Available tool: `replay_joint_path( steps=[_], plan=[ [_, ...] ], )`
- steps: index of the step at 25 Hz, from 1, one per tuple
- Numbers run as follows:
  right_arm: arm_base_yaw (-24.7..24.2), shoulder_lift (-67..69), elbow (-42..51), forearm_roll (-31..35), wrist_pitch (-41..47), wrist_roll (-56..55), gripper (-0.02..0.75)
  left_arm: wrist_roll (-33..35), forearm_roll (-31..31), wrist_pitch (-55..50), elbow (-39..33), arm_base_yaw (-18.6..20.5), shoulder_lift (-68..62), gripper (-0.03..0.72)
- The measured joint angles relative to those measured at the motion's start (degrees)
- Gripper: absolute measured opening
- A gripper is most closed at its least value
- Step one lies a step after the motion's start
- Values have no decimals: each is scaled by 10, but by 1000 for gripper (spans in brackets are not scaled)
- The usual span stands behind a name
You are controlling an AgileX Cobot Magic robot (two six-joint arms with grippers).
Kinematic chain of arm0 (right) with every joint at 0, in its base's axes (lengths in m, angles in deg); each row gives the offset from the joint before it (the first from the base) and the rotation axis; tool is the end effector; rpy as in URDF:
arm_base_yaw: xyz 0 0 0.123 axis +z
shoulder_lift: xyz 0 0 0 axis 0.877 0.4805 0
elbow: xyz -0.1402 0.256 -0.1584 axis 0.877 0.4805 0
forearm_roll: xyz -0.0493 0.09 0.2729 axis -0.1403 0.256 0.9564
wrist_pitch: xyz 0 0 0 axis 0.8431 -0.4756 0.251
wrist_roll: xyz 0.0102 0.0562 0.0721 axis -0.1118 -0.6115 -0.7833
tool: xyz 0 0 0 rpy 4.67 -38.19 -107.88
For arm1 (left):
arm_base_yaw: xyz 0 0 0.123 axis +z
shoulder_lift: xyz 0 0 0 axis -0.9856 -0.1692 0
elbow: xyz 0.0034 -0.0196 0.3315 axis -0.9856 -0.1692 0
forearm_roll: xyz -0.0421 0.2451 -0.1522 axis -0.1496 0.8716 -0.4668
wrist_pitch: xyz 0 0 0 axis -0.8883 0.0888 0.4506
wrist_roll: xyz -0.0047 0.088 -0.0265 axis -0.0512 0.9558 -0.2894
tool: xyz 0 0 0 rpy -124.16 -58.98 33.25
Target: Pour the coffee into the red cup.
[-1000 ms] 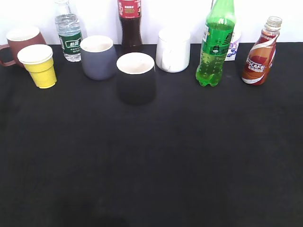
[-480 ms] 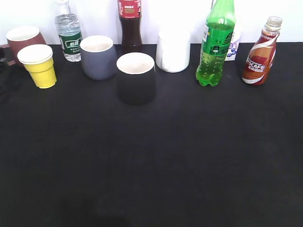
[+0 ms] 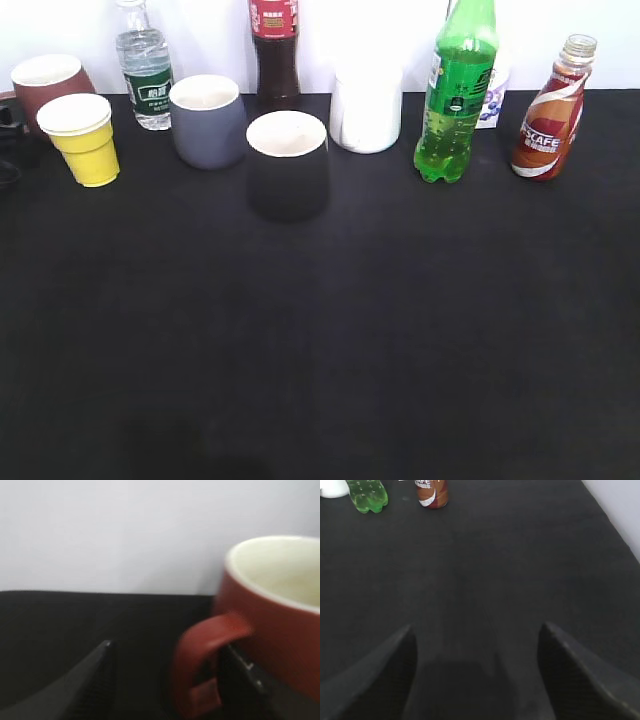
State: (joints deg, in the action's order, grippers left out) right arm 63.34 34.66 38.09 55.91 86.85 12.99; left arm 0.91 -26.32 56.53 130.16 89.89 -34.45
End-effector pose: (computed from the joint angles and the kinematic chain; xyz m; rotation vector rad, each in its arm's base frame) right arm -0.0169 -0.0053 0.2980 0.0528 2.0140 0.0074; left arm 0.4639 0.0738 0.1326 -0.0758 1.7904 0.1037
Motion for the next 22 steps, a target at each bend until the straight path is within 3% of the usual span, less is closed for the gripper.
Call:
replay_joint_path(
  steps=[7, 8, 10, 11, 22],
  plan=[
    [0, 0, 0, 0, 0, 0, 587, -19, 23, -6, 79, 1, -59, 444],
    [0, 0, 0, 0, 0, 0, 587, -19, 26, -6, 81, 1, -60, 383],
    [0, 0, 0, 0, 0, 0, 587, -21, 32, 4, 82, 1, -64, 131],
    [0, 0, 0, 0, 0, 0, 587, -21, 40, 6, 82, 0, -65, 75],
    [0, 0, 0, 0, 0, 0, 587, -17, 76, -8, 81, 2, -6, 65]
  ],
)
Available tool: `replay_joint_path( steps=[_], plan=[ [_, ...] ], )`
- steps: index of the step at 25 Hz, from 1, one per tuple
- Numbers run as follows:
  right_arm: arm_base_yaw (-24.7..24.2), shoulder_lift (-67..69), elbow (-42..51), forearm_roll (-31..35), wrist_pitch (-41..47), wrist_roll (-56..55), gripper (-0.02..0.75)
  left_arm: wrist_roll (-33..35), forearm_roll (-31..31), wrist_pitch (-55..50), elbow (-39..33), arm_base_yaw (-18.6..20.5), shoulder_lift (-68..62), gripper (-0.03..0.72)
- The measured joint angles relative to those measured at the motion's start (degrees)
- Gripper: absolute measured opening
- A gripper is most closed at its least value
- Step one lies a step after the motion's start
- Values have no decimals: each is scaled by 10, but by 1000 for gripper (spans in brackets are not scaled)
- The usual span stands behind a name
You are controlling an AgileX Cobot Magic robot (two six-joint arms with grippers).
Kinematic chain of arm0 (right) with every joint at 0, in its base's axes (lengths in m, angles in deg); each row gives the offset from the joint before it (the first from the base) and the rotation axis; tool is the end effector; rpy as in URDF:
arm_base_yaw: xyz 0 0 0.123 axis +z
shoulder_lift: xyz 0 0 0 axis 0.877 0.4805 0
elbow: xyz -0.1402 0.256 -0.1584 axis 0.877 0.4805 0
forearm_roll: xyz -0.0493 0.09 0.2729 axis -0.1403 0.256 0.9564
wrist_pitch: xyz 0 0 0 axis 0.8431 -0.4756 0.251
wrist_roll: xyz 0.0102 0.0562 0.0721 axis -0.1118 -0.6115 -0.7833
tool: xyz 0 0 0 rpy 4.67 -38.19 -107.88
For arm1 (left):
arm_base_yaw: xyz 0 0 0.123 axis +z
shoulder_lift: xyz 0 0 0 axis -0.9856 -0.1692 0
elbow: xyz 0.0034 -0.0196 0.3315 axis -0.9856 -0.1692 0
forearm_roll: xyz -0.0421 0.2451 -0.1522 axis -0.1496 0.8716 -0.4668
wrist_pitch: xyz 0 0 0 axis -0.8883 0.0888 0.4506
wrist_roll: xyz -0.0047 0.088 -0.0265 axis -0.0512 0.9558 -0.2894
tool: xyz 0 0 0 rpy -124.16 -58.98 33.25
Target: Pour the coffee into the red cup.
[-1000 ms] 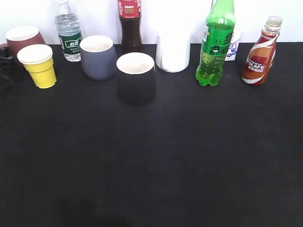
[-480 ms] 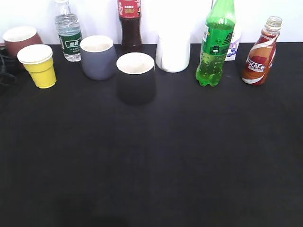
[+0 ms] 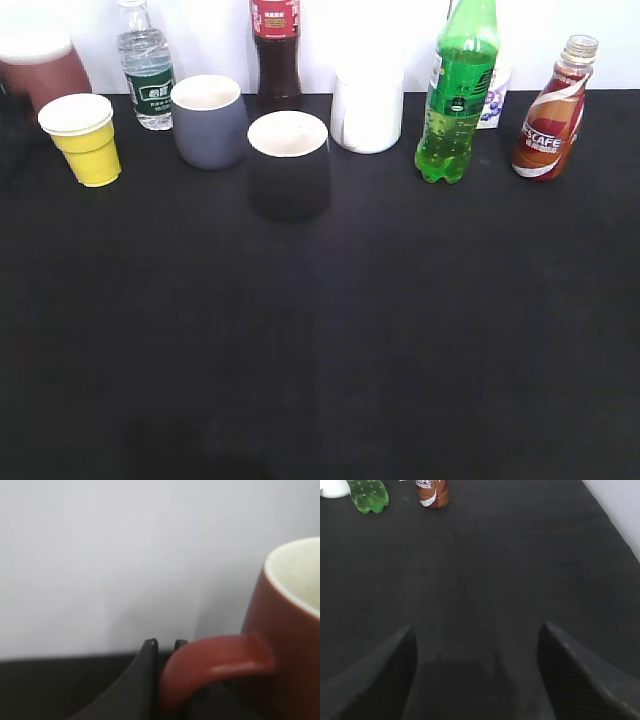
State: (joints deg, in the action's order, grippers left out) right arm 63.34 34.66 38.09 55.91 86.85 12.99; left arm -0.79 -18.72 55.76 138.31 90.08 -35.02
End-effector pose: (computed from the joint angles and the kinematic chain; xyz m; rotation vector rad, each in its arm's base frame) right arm -0.0169 -0.0053 0.2980 0.0528 2.0140 0.0074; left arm 0.4972 0.0729 0.1658 0.0554 1.6805 0.0930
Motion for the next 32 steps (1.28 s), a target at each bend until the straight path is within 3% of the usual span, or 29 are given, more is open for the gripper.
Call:
replay_joint_path(
  steps=[6, 13, 19, 26, 32],
  plan=[
    [0, 0, 0, 0, 0, 0, 587, 0, 1, -22, -51, 0, 114, 64],
    [0, 0, -9, 0, -28, 0, 587, 0, 1, -35, -240, 0, 288, 64],
    [0, 69, 76, 1, -348, 0, 587, 0, 3, -51, -351, 0, 423, 64],
    [0, 392, 101, -2, -698, 0, 587, -34, 11, -59, -440, 0, 504, 64],
    [0, 685, 101, -5, -1035, 0, 587, -83, 136, -13, -488, -1, 516, 64]
  ],
)
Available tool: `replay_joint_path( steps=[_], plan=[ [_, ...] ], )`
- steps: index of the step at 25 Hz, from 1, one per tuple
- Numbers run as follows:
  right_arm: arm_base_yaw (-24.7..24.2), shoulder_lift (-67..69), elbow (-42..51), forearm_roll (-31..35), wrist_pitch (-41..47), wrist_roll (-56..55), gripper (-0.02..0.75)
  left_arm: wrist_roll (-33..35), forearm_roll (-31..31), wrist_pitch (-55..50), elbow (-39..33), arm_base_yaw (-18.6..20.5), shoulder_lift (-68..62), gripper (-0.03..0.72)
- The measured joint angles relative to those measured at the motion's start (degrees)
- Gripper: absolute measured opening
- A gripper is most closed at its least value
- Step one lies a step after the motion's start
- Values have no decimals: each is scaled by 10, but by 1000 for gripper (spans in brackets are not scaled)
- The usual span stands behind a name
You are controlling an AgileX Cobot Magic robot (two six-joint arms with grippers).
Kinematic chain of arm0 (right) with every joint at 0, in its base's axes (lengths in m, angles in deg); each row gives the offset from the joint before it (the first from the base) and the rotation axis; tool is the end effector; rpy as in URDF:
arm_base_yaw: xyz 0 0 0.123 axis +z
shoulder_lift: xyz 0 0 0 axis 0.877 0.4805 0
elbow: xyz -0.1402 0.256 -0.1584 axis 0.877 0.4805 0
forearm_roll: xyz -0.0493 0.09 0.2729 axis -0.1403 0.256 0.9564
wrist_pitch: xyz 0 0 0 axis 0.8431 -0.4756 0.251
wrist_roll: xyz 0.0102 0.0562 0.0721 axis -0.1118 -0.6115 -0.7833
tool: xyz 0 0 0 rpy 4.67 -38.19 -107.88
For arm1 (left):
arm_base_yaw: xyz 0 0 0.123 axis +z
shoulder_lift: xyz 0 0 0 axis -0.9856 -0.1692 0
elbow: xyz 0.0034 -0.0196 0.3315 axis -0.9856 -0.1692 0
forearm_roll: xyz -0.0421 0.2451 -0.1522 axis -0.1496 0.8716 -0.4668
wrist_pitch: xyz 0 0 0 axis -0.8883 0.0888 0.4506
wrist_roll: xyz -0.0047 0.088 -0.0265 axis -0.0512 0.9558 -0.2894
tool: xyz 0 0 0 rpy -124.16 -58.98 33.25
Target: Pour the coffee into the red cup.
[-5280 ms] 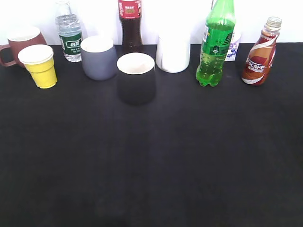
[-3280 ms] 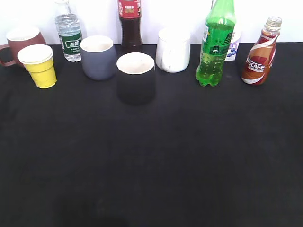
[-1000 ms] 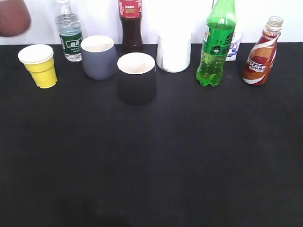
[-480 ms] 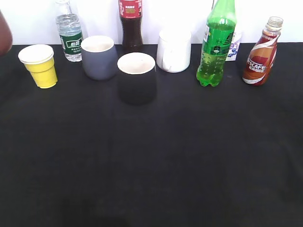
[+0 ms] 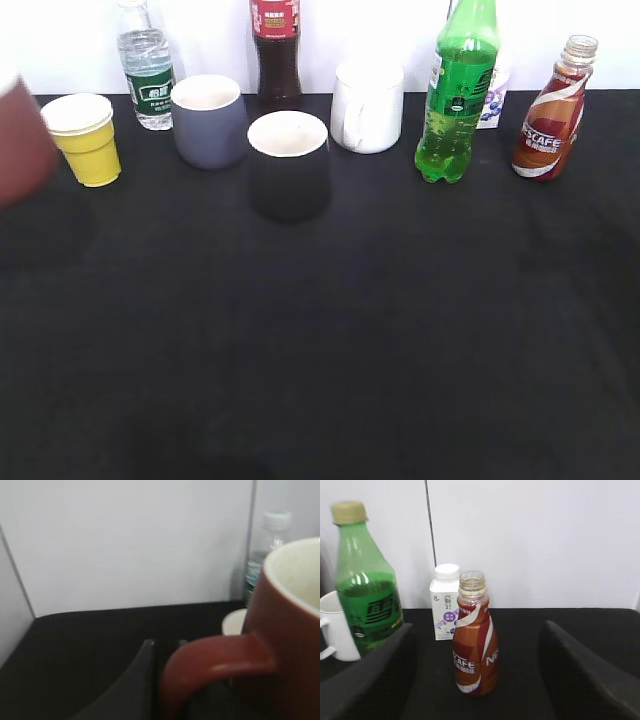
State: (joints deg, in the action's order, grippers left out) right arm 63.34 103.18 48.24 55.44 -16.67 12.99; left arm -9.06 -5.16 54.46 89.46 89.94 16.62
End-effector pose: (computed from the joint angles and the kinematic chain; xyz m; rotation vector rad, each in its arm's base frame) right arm 0.2246 0.0124 0.2515 -0.0350 1.5838 0.0939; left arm 0.2280 0.0121 0.2385 0.2046 1.6776 -0.0043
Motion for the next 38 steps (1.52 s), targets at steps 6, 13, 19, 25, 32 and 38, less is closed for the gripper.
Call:
replay_joint_path(
  steps=[6, 13, 19, 25, 32, 38],
  plan=[
    [0, 237, -32, -8, -137, 0, 587, -3, 10, 11, -3, -84, -2, 64],
    [1, 387, -127, -48, -150, 0, 615, -4, 10, 118, -3, -166, -135, 63],
    [1, 464, -208, -35, -150, 0, 661, -5, 9, 179, -3, -178, -193, 63],
    [1, 532, -282, -35, -149, 0, 663, -5, 9, 191, -3, -178, -195, 63],
    [1, 593, -349, -48, -149, -1, 631, -5, 20, 194, -3, -179, -195, 63],
    [1, 600, -356, -58, -155, 0, 538, -5, 21, 194, -3, -179, -195, 63]
  ],
)
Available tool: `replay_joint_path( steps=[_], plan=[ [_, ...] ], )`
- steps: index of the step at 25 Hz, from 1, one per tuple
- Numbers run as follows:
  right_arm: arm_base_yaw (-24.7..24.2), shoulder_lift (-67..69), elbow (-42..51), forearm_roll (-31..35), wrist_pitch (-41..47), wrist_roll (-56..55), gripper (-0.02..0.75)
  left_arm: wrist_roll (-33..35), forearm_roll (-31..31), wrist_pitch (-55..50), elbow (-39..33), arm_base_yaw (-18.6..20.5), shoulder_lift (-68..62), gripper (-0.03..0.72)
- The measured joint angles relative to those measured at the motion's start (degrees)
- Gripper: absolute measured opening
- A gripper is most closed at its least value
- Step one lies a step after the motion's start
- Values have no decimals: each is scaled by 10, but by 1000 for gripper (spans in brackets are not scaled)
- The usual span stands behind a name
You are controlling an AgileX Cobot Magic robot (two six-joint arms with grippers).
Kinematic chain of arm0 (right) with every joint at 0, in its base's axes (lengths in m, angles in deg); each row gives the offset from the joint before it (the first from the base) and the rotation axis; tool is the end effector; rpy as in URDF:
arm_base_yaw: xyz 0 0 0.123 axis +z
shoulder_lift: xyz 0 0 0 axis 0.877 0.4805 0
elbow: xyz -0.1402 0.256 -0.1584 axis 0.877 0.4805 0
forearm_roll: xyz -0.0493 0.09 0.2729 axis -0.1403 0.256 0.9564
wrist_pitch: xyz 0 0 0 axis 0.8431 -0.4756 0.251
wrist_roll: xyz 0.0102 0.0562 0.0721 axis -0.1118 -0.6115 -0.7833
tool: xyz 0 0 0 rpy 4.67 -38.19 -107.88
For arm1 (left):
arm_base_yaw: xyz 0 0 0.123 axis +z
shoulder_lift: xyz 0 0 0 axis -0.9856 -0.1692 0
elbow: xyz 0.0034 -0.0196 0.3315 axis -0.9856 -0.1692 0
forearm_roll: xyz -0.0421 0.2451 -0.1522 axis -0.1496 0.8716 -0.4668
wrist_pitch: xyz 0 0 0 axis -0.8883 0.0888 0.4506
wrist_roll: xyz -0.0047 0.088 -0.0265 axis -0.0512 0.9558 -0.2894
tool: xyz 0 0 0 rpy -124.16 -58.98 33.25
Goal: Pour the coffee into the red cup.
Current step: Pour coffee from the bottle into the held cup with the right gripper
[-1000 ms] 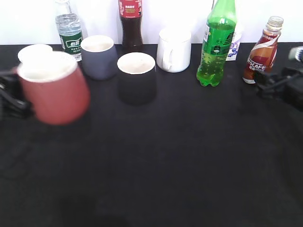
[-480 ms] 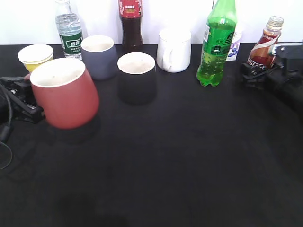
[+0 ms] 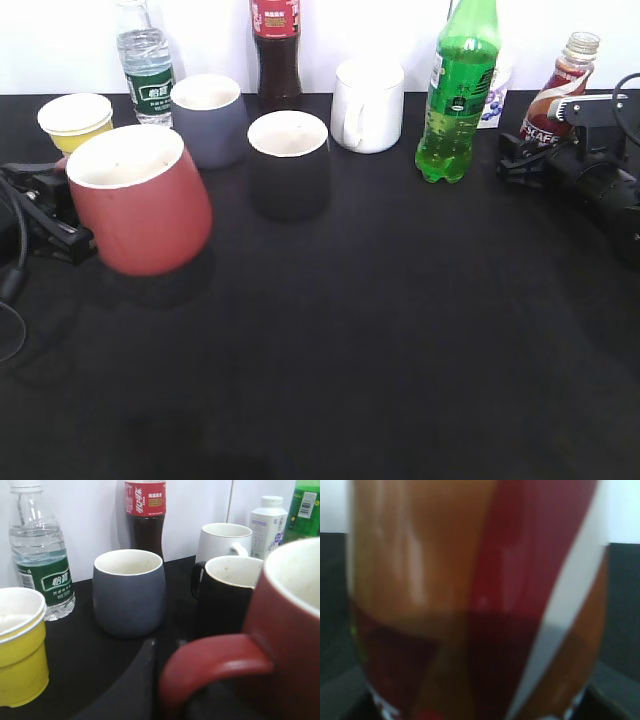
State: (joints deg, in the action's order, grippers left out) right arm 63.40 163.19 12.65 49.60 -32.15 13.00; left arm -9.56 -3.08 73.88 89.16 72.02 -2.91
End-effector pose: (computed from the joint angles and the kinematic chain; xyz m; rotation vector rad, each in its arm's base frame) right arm 0.4446 0.0298 0.0785 -0.1395 1.7397 0.1525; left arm 0.2477 -0.0736 0.1836 0.4734 1.6441 -0.4248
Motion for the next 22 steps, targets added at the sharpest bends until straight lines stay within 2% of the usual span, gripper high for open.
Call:
replay_joint_path(
  steps=[6, 9, 16, 19, 22],
  plan=[
    [0, -12, 19, -3, -19, 27, 536, 0, 1, 0, 0, 0, 0, 63],
    [1, -60, 77, -3, -58, 28, 536, 0, 4, 0, 0, 0, 0, 63],
    [3, -152, 221, -5, -80, 28, 535, 0, 25, 0, 0, 0, 0, 63],
    [49, -167, 267, -5, -80, 44, 535, 0, 33, 0, 0, 0, 0, 63],
    [138, -167, 284, 3, -80, 49, 535, 0, 52, 0, 0, 0, 0, 63]
  ],
)
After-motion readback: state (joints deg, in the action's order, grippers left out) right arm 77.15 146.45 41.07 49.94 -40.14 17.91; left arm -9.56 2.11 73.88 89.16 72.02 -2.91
